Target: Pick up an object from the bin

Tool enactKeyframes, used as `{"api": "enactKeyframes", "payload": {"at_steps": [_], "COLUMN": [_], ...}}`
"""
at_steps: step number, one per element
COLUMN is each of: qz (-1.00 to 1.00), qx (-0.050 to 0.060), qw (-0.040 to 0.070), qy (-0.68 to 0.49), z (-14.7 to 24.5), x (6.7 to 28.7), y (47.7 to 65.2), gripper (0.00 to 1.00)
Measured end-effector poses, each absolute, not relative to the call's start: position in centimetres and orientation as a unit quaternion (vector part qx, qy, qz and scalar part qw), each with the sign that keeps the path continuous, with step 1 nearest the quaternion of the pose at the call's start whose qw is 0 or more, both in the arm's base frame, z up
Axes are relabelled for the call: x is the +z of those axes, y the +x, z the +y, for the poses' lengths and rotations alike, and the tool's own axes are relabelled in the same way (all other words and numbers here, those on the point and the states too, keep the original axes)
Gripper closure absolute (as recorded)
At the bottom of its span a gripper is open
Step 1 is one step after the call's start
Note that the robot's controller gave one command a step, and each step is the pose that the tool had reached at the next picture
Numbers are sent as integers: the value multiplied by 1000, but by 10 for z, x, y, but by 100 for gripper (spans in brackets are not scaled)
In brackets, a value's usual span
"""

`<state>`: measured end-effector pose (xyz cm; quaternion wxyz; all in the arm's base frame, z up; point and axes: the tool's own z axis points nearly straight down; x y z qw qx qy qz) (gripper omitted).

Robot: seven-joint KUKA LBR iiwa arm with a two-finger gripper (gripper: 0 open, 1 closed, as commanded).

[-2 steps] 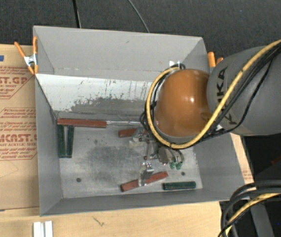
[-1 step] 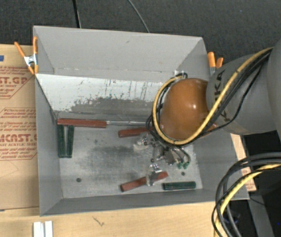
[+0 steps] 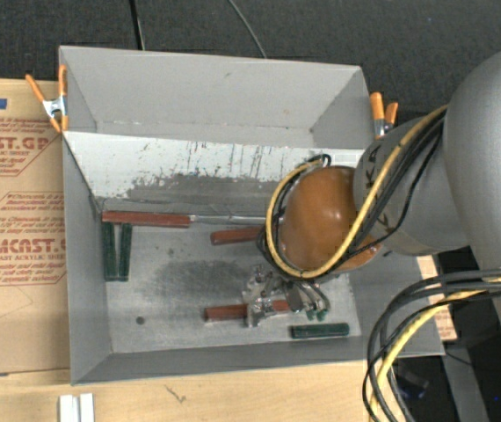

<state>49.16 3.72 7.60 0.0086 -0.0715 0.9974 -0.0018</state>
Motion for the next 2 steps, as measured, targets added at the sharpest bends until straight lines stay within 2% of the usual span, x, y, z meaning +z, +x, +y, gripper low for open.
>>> {"api": "enactKeyframes", "payload": {"at_steps": [1, 2], "qz": [997, 996], "qx": [-2, 0], "qw": [9, 4], "qy": [-71, -89], "z": [37, 31], "x": [76, 245], "y": [492, 524], "gripper": [100, 100]}}
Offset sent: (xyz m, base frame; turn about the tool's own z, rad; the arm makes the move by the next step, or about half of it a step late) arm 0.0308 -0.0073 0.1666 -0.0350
